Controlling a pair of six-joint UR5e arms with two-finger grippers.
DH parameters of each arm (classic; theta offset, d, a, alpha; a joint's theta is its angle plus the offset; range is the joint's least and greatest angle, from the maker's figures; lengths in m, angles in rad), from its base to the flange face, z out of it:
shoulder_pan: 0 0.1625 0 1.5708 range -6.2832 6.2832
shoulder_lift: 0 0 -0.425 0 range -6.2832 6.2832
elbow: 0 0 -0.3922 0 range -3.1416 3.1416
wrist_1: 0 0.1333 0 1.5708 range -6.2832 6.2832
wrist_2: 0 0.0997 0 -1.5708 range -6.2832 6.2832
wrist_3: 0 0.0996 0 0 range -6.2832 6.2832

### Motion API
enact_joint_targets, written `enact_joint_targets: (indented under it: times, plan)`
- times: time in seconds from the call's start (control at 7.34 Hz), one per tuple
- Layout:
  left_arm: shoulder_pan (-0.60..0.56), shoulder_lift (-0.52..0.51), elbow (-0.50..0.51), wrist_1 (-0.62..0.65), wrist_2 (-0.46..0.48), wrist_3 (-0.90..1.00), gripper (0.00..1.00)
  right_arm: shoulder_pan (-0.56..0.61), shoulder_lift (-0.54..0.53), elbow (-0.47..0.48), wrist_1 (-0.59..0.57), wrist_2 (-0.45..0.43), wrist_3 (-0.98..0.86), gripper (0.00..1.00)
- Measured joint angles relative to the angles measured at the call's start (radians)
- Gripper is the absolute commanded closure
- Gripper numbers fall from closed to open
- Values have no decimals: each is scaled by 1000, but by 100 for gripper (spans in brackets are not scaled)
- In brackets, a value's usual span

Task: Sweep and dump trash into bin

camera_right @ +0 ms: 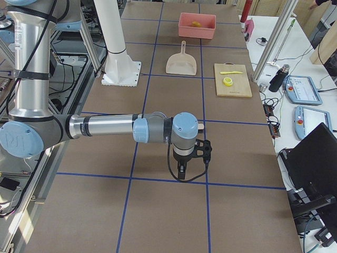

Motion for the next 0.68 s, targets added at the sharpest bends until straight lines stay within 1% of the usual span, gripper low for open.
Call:
enact_joint_targets:
  times: [0.68]
  plan:
    - [2,0,-27,1,34,-1,1,1,0,0,0,1,-1,0]
